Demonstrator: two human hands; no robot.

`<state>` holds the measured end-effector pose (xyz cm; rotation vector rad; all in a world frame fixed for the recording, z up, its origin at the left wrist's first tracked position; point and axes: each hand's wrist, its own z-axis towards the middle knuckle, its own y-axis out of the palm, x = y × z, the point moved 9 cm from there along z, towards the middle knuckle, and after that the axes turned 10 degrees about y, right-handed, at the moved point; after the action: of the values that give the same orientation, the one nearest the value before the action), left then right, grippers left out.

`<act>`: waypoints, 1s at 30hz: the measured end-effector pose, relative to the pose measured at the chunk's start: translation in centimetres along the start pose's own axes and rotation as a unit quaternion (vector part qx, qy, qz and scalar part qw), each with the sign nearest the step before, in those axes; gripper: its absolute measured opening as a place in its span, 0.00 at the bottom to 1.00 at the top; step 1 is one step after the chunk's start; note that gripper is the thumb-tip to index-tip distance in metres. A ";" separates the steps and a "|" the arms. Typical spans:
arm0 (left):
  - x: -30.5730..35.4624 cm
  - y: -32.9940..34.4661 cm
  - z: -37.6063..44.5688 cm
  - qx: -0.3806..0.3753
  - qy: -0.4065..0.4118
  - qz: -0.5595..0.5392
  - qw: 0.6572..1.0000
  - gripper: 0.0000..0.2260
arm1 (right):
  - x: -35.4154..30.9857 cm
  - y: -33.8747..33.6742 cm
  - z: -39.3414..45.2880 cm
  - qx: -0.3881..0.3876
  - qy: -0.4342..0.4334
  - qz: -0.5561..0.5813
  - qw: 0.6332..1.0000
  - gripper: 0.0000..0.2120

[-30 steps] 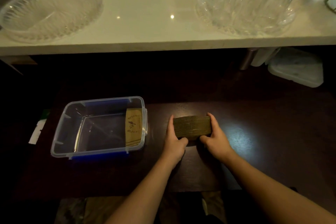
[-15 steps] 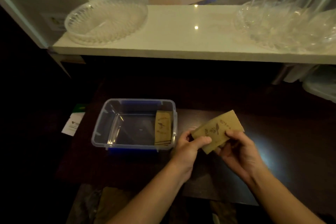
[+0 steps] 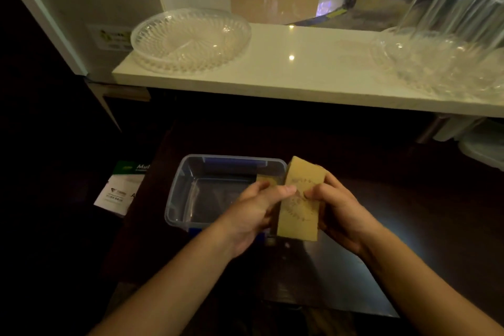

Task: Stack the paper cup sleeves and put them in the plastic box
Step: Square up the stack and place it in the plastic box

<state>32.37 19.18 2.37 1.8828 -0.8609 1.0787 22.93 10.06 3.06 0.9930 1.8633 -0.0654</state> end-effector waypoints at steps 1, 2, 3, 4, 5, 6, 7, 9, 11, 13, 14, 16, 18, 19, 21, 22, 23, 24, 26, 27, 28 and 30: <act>0.5 -0.6 0.2 -0.005 -0.005 0.028 1.000 0.21 | 0.0 1.0 0.3 -0.006 0.005 -0.027 1.000 0.30; 0.8 -1.3 0.4 -0.009 -0.014 0.048 0.999 0.19 | 0.0 1.8 0.7 -0.009 0.009 -0.048 0.999 0.32; 1.1 -2.0 0.5 -0.011 -0.022 0.058 0.998 0.18 | 0.0 2.4 1.2 -0.009 0.013 -0.065 0.998 0.33; 1.3 -2.8 0.6 -0.011 -0.024 0.062 0.998 0.18 | -0.1 3.0 1.7 -0.006 0.017 -0.080 0.997 0.34; 1.6 -3.4 0.7 -0.011 -0.021 0.066 0.998 0.18 | -0.1 3.5 2.2 -0.005 0.021 -0.091 0.996 0.36; 1.9 -4.1 0.9 -0.010 -0.013 0.069 0.997 0.18 | -0.1 4.0 2.7 -0.007 0.026 -0.099 0.995 0.37; 2.2 -4.7 1.1 -0.006 -0.002 0.073 0.997 0.16 | -0.1 4.5 3.2 -0.013 0.028 -0.101 0.994 0.38; 2.6 -6.0 1.6 0.011 0.020 0.079 0.997 0.11 | 0.1 5.3 4.0 -0.022 0.028 -0.097 0.995 0.38; 2.7 -7.6 2.1 0.033 0.025 0.078 0.996 0.08 | 0.1 5.0 4.5 0.007 0.017 -0.102 0.995 0.39; 2.2 -9.5 2.7 0.064 0.005 0.072 0.995 0.06 | -0.4 3.2 4.4 0.088 -0.022 -0.127 0.988 0.39; 1.7 -10.4 3.1 0.078 -0.010 0.074 0.994 0.05 | -0.7 1.8 4.2 0.139 -0.048 -0.136 0.980 0.37; 0.4 -12.3 4.0 0.109 -0.042 0.091 0.989 0.07 | -0.5 -1.2 3.5 0.233 -0.073 -0.138 0.960 0.32; -0.9 -13.9 4.9 0.134 -0.069 0.119 0.981 0.10 | 1.1 -3.0 3.2 0.264 -0.049 -0.145 0.952 0.29; -1.5 -14.3 5.2 0.141 -0.080 0.128 0.978 0.12 | 2.2 -3.4 3.2 0.259 -0.030 -0.149 0.954 0.28; -2.9 -14.9 5.9 0.144 -0.101 0.132 0.975 0.14 | 3.9 -3.3 3.3 0.242 -0.006 -0.164 0.956 0.28; -3.5 -14.9 6.2 0.141 -0.110 0.135 0.975 0.14 | 4.4 -3.1 3.3 0.240 -0.002 -0.179 0.954 0.27; -4.0 -14.9 6.4 0.136 -0.118 0.142 0.973 0.14 | 4.7 -3.0 3.4 0.239 -0.002 -0.194 0.951 0.26; -4.4 -14.8 6.4 0.130 -0.126 0.151 0.972 0.15 | 4.9 -2.9 3.5 0.239 -0.005 -0.202 0.950 0.24; -4.9 -14.7 6.5 0.122 -0.132 0.169 0.969 0.17 | 5.1 -2.9 3.7 0.243 -0.004 -0.206 0.948 0.22; -5.0 -14.8 6.6 0.121 -0.132 0.174 0.968 0.17 | 5.2 -2.9 3.8 0.247 -0.002 -0.210 0.946 0.22; -5.1 -14.8 6.7 0.120 -0.129 0.179 0.968 0.17 | 5.2 -3.0 3.9 0.251 -0.001 -0.218 0.943 0.22; -5.0 -15.0 6.9 0.117 -0.125 0.193 0.966 0.19 | 5.3 -3.2 4.0 0.257 0.000 -0.226 0.940 0.21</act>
<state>45.39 20.90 -8.84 2.1341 -1.3375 1.2308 22.81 9.41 -4.26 0.8746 2.0895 -0.8650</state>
